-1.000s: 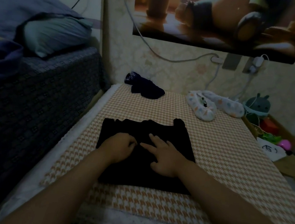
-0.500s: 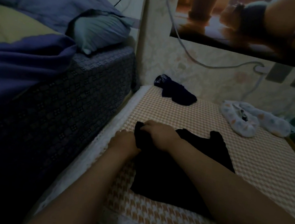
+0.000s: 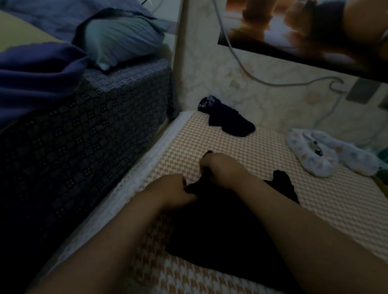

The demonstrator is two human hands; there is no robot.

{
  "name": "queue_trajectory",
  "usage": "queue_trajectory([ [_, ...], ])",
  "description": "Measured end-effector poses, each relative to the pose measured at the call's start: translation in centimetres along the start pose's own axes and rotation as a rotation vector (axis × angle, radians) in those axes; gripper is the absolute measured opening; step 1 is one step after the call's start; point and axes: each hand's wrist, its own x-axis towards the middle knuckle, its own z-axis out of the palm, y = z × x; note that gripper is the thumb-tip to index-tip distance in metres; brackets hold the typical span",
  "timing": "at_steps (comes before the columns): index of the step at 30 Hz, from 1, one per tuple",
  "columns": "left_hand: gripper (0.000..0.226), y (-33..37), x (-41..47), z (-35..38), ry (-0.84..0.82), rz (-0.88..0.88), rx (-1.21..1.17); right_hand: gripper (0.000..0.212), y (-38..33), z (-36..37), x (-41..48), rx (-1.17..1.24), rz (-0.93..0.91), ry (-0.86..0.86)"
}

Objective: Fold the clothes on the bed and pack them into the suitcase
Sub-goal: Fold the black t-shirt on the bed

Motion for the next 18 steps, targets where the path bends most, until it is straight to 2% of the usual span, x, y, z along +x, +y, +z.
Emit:
queue_trajectory([
  [3,0.036,3.0,-0.3,-0.1,-0.139,0.079,-0.087,0.016,2.4,-1.8,-3.1,0.108,0.055,0.080],
  [7,0.029,9.1,-0.7,1.0,-0.141,0.208,-0.061,0.014,6.1,-3.6,-7.3,0.119,0.118,0.183],
  [9,0.023,12.2,-0.9,2.0,-0.164,0.241,-0.137,0.011,8.3,-4.3,-9.7,0.093,0.139,0.224],
  [11,0.019,14.9,-1.3,3.6,-0.254,0.246,-0.271,0.012,10.3,-4.8,-12.6,0.052,0.199,0.220],
  [13,0.030,17.0,-1.9,5.8,-0.407,0.234,-0.385,0.014,12.4,-4.7,-15.6,0.041,0.264,0.198],
  [15,0.040,18.1,-2.2,8.4,-0.551,0.220,-0.440,0.032,14.0,-4.2,-18.4,-0.008,0.310,0.062],
  [16,0.038,18.2,-2.1,9.5,-0.549,0.250,-0.386,0.046,14.3,-3.8,-19.7,-0.041,0.334,-0.058],
  [18,0.028,17.6,-1.3,11.1,-0.364,0.397,-0.120,0.066,14.3,-2.9,-21.5,-0.049,0.425,-0.254],
])
